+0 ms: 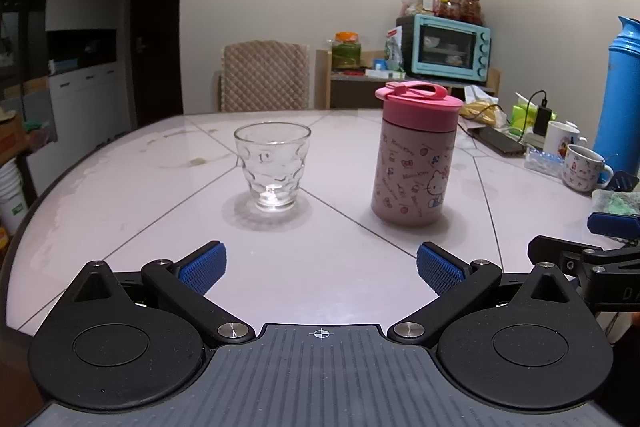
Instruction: Unscrew bottle cap and pour
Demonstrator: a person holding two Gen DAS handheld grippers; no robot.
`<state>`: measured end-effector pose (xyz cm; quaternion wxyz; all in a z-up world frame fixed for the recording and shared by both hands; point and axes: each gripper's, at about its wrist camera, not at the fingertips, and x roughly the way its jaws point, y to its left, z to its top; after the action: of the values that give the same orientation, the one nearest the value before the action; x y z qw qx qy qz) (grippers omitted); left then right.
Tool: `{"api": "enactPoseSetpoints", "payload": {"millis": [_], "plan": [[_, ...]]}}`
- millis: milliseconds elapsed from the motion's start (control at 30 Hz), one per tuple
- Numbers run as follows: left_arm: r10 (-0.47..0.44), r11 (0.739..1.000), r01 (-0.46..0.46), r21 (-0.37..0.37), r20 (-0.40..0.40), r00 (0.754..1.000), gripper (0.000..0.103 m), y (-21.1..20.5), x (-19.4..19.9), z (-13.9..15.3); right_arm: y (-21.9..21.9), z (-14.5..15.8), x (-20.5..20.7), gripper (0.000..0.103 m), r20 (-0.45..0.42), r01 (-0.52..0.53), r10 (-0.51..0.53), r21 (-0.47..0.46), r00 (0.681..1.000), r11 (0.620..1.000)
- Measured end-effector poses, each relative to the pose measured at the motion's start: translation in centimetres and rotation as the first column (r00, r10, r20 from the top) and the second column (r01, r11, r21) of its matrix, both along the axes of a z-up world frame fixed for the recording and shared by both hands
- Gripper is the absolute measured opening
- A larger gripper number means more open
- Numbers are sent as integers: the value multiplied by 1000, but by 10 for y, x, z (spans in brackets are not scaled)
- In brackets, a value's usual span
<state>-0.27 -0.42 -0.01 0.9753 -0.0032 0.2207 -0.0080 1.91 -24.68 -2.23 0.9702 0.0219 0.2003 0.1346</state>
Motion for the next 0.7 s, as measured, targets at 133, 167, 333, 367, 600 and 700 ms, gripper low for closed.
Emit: {"api": "enactPoseSetpoints", "payload": {"millis": [133, 167, 333, 367, 600, 700], "plan": [[-4, 1000, 4, -1, -1, 1000, 103, 1, 1, -1, -1, 0, 0, 103, 1, 2, -2, -1, 1000, 1000], [-4, 1000, 4, -1, -1, 1000, 103, 0, 1, -1, -2, 0, 0, 103, 2, 2, -2, -1, 1000, 1000], [-9, 1000, 9, 2, -3, 1000, 103, -1, 2, -2, -5, 0, 0, 103, 2, 5, -5, 0, 1000, 1000], [-9, 1000, 9, 2, -4, 1000, 103, -2, 3, -2, -5, 0, 0, 103, 3, 6, -6, 0, 1000, 1000], [-16, 1000, 16, 1, -5, 1000, 103, -3, 4, -2, -9, 0, 1, 103, 4, 10, -10, 0, 1000, 1000], [-18, 1000, 18, 1, -7, 1000, 103, -4, 5, -3, -10, 0, 1, 103, 3, 10, -10, 0, 1000, 1000]]}}
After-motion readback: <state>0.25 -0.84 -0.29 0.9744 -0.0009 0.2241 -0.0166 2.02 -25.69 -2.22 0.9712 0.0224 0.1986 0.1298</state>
